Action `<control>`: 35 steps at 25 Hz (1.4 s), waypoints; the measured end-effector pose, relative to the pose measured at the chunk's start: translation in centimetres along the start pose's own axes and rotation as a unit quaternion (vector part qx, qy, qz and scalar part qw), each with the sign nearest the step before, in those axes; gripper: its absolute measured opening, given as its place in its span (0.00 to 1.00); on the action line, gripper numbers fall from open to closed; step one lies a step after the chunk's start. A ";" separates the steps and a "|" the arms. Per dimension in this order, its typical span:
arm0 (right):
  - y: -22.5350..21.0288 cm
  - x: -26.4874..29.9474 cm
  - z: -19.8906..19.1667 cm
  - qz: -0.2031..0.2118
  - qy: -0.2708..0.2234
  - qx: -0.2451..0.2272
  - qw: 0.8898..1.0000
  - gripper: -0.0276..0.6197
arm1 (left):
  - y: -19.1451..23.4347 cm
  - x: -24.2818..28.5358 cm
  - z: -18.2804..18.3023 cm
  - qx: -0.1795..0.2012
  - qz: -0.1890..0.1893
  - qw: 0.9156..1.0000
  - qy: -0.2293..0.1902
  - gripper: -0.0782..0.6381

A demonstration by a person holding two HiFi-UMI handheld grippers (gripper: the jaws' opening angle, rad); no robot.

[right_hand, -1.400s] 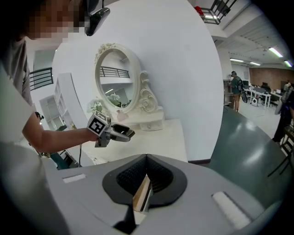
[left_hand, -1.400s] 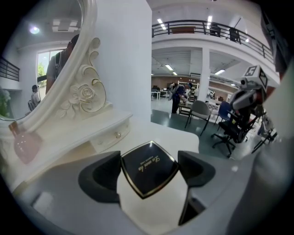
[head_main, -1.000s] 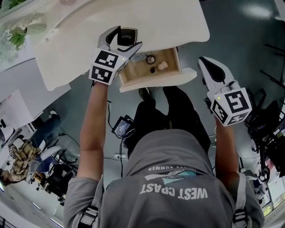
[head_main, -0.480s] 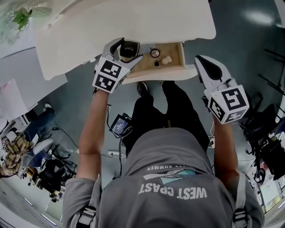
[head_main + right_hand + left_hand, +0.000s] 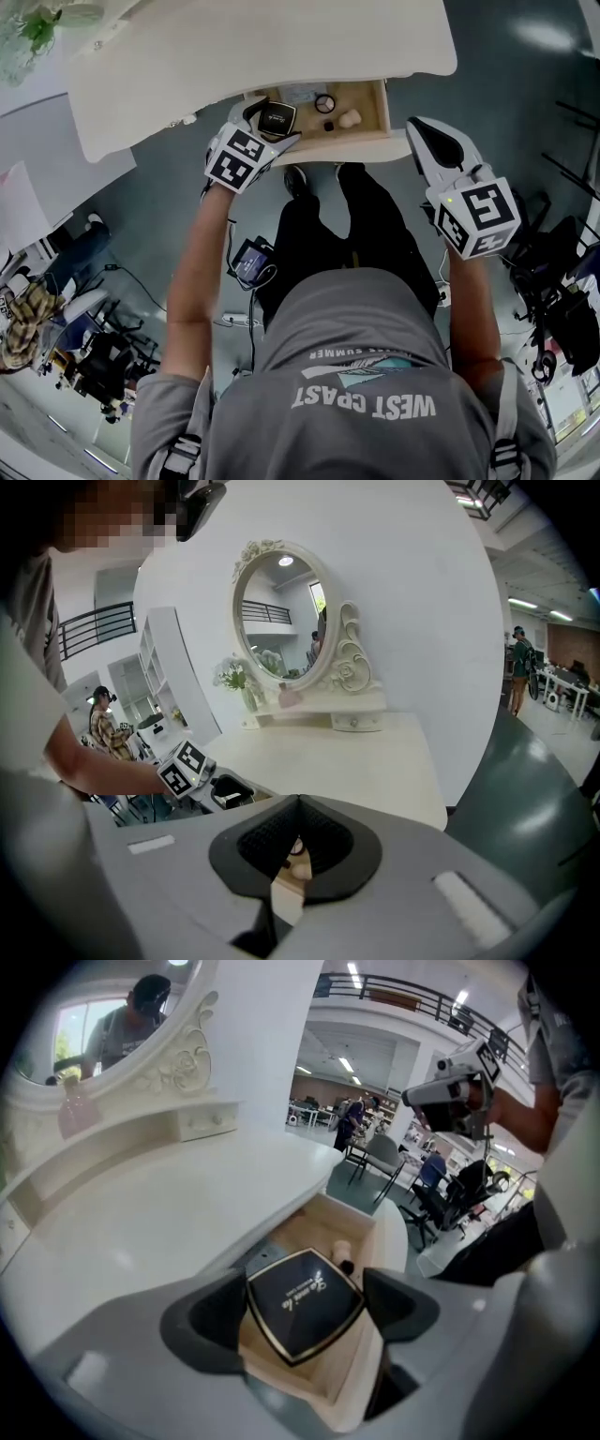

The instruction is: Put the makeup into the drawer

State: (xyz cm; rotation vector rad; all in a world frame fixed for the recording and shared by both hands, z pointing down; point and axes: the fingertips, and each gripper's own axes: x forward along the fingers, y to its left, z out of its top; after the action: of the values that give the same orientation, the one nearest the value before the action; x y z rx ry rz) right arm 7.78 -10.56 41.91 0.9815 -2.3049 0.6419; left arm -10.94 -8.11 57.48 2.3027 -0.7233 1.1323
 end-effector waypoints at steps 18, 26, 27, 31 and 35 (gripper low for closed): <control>-1.0 1.0 -1.8 -0.003 0.025 0.013 1.000 0.05 | -1.0 5.6 -3.7 0.004 -0.059 0.994 0.097 0.66; -1.0 1.4 -2.4 0.003 0.034 0.021 0.999 0.05 | -1.0 6.9 -4.5 -0.002 -0.071 0.991 0.115 0.66; -1.0 1.4 -2.5 0.003 0.035 0.022 0.999 0.05 | -1.0 7.1 -4.5 -0.001 -0.072 0.991 0.117 0.66; -1.0 1.4 -2.6 0.004 0.036 0.023 0.999 0.05 | -1.0 7.5 -4.9 0.008 -0.073 0.989 0.129 0.66; -1.1 1.2 -2.5 0.003 0.034 0.022 0.999 0.05 | -1.1 7.6 -5.1 0.013 -0.081 0.987 0.139 0.66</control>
State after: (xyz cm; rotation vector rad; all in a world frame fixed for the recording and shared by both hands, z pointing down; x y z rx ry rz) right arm 8.60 -10.33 44.77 0.9585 -2.2434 0.7207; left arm -9.17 -6.06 66.29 2.1202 -0.4110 1.3566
